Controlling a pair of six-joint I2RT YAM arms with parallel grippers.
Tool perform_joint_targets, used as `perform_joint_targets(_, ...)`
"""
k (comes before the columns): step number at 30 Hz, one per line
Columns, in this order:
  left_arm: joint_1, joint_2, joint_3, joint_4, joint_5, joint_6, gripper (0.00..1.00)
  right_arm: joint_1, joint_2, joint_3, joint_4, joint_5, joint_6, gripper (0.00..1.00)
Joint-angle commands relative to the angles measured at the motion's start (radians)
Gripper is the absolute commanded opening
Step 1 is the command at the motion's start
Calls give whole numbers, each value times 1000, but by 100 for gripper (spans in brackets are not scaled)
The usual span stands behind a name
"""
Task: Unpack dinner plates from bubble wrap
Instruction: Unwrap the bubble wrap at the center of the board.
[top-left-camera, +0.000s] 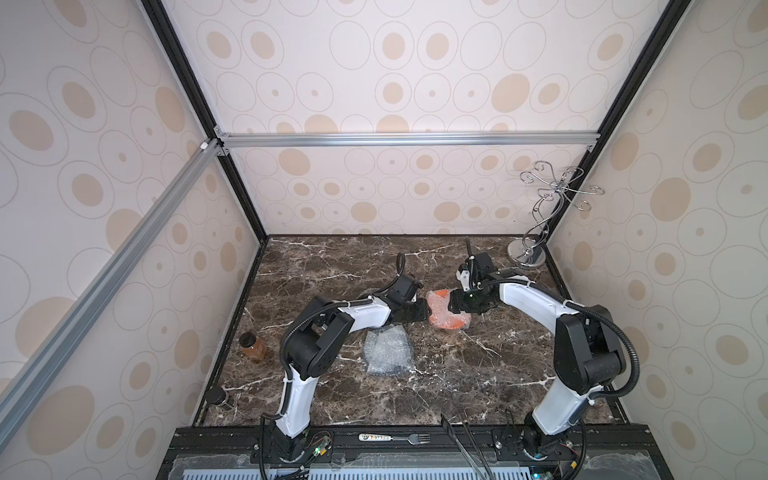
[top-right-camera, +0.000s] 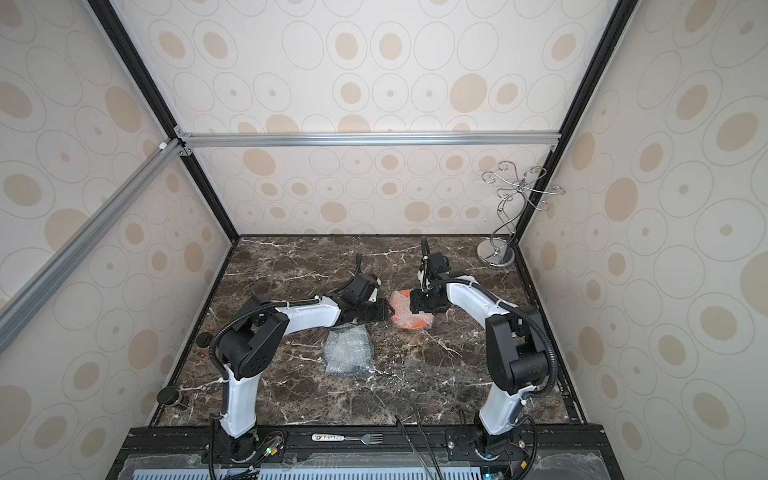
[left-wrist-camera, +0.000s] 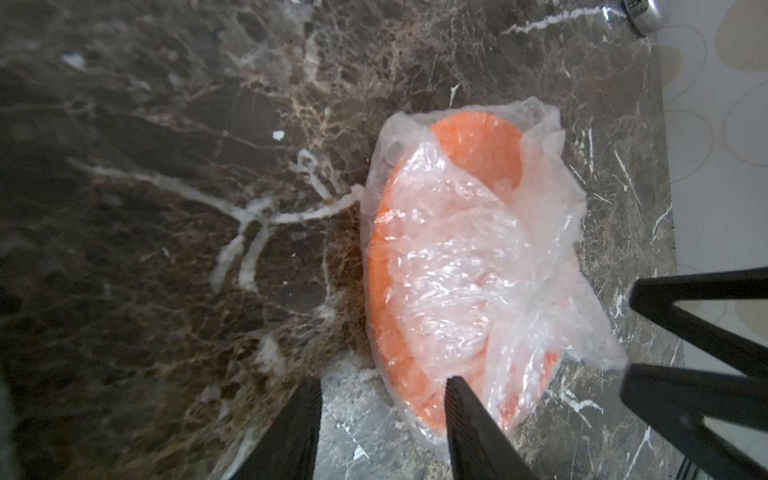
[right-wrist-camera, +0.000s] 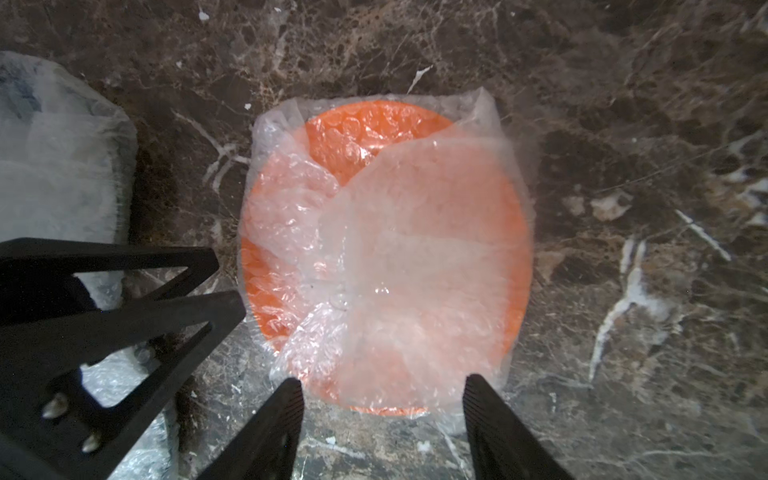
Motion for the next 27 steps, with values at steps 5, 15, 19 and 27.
perform_joint_targets(5, -12, 15, 35, 15, 14, -19, 49, 13, 39, 36, 4, 27, 6, 63)
perform_joint_targets(15, -13, 34, 41, 33, 21, -28, 47, 23, 94, 68, 12, 43, 6, 63)
perform_joint_targets(19, -12, 44, 47, 34, 16, -25, 47, 27, 112, 76, 12, 45, -1, 62)
perform_joint_targets(27, -12, 62, 54, 61, 23, -37, 45, 34, 136, 82, 18, 55, -6, 59)
